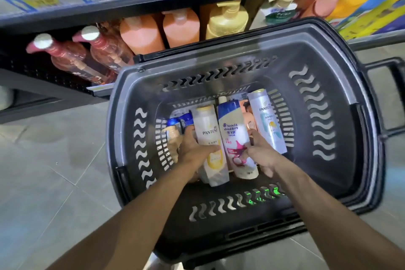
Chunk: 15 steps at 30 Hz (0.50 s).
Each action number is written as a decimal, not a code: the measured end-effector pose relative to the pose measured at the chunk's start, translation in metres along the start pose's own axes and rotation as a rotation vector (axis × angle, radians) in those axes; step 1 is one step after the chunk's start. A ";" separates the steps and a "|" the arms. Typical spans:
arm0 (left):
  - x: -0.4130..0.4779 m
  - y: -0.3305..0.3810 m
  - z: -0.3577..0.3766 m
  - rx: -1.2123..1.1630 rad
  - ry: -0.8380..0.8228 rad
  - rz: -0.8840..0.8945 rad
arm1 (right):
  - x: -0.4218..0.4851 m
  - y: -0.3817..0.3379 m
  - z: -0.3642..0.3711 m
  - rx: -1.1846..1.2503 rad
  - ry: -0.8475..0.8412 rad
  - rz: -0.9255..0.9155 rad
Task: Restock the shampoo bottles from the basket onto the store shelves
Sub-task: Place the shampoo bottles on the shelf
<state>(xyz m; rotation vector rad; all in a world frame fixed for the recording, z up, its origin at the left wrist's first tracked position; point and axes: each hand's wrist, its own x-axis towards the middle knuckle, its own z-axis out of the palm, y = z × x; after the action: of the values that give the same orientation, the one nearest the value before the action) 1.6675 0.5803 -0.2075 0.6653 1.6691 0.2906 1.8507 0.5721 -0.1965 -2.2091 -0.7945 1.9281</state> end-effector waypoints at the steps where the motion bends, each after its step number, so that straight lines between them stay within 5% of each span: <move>1: -0.006 0.005 -0.008 -0.025 -0.009 0.011 | -0.009 -0.004 0.003 0.083 0.003 -0.019; 8: -0.069 0.067 -0.072 -0.112 -0.064 0.218 | -0.094 -0.065 0.003 0.449 -0.059 -0.210; 15: -0.177 0.165 -0.132 -0.196 -0.028 0.362 | -0.222 -0.144 -0.019 0.469 -0.020 -0.369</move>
<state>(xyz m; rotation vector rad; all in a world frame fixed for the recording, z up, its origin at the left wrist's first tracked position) 1.5985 0.6336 0.0537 0.8170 1.4644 0.6914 1.8100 0.6017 0.0641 -1.6433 -0.6172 1.7366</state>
